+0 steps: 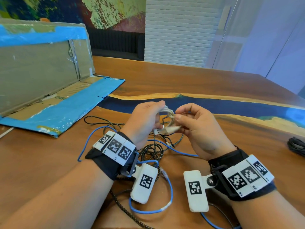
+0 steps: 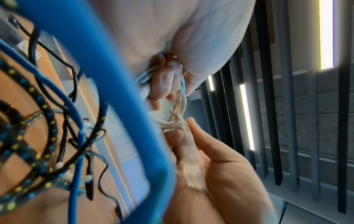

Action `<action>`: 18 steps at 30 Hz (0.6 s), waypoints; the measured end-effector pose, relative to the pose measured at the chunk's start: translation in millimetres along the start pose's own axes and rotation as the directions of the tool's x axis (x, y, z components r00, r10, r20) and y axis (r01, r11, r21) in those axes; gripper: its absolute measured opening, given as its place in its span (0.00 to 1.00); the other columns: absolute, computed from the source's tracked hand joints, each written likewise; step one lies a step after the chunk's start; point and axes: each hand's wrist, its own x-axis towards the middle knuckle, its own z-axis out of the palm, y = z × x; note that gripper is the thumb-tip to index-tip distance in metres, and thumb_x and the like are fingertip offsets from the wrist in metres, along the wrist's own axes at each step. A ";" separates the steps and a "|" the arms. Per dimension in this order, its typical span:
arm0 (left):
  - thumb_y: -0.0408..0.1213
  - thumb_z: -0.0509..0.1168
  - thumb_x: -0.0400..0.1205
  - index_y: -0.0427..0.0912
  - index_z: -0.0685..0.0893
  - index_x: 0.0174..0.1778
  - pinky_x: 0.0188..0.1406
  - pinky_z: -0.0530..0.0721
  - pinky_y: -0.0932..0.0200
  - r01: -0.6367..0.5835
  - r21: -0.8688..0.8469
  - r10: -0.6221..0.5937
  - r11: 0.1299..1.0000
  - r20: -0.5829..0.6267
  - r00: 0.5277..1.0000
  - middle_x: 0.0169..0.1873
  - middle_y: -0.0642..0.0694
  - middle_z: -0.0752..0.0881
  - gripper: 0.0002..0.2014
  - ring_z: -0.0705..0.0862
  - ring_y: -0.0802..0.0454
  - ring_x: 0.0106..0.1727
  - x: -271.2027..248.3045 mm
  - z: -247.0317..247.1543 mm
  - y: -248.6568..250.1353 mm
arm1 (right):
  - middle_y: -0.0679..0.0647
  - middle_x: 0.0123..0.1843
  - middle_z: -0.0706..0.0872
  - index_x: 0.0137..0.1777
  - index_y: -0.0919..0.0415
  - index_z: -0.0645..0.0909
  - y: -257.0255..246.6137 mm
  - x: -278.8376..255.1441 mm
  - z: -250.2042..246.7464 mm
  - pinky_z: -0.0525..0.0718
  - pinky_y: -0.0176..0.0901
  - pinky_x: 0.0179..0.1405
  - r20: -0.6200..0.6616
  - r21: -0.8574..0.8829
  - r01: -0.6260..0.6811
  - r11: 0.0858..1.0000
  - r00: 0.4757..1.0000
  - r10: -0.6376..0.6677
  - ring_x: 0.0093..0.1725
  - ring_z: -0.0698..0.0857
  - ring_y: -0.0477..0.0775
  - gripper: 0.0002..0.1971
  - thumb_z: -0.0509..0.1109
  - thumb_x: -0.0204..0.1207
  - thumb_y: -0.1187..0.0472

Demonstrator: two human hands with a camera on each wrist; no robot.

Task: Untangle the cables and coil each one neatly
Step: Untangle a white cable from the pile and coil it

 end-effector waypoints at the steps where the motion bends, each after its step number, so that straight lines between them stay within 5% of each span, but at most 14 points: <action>1: 0.40 0.61 0.91 0.38 0.78 0.46 0.36 0.76 0.52 0.005 0.003 -0.005 1.000 -0.012 1.000 0.21 0.52 0.64 0.11 0.64 0.54 0.22 0.7 -1.0 0.5 | 0.53 0.28 0.82 0.50 0.63 0.80 -2.0 -0.2 0.0 0.84 0.47 0.38 0.021 0.044 -0.009 0.999 1.000 0.008 0.31 0.83 0.53 0.08 0.65 0.85 0.76; 5: 0.40 0.62 0.91 0.39 0.83 0.57 0.35 0.76 0.53 -0.021 0.048 0.021 0.999 -0.003 1.000 0.23 0.51 0.64 0.09 0.64 0.53 0.23 3.5 -6.6 0.2 | 0.51 0.24 0.68 0.53 0.64 0.77 -9.1 -5.6 0.8 0.78 0.48 0.30 0.149 0.176 -0.042 0.983 0.989 0.015 0.21 0.67 0.50 0.09 0.57 0.88 0.74; 7: 0.41 0.60 0.92 0.44 0.90 0.53 0.34 0.75 0.53 -0.065 0.074 0.060 0.995 0.058 0.996 0.24 0.49 0.63 0.13 0.63 0.52 0.25 2.3 -6.7 -0.1 | 0.51 0.26 0.64 0.56 0.64 0.77 -12.2 -7.7 -0.7 0.68 0.43 0.22 0.232 0.179 -0.028 0.983 0.973 -0.014 0.18 0.59 0.48 0.08 0.57 0.89 0.73; 9: 0.43 0.59 0.92 0.50 0.93 0.45 0.36 0.73 0.52 -0.093 0.081 0.084 0.992 0.118 0.989 0.25 0.48 0.61 0.18 0.61 0.51 0.26 -0.2 -6.9 0.9 | 0.54 0.27 0.65 0.57 0.64 0.78 -14.5 -8.5 -3.9 0.61 0.39 0.20 0.275 0.147 -0.009 0.989 0.961 -0.032 0.17 0.57 0.47 0.06 0.60 0.87 0.69; 13: 0.41 0.57 0.93 0.38 0.90 0.58 0.37 0.75 0.55 -0.067 0.028 0.060 0.997 0.211 0.976 0.26 0.49 0.60 0.16 0.61 0.52 0.27 -2.0 -10.7 4.0 | 0.58 0.31 0.72 0.54 0.59 0.82 -15.9 -7.1 -10.4 0.55 0.41 0.21 0.189 0.110 -0.007 0.994 0.982 -0.014 0.17 0.57 0.46 0.10 0.59 0.89 0.70; 18: 0.38 0.57 0.93 0.38 0.89 0.58 0.38 0.77 0.55 -0.064 0.050 0.051 0.997 0.234 0.971 0.26 0.50 0.61 0.15 0.62 0.53 0.26 -2.3 -10.3 5.4 | 0.58 0.31 0.74 0.54 0.60 0.81 -18.0 -6.3 -14.6 0.58 0.39 0.20 0.154 0.137 -0.001 0.991 0.988 -0.021 0.17 0.56 0.46 0.12 0.56 0.90 0.71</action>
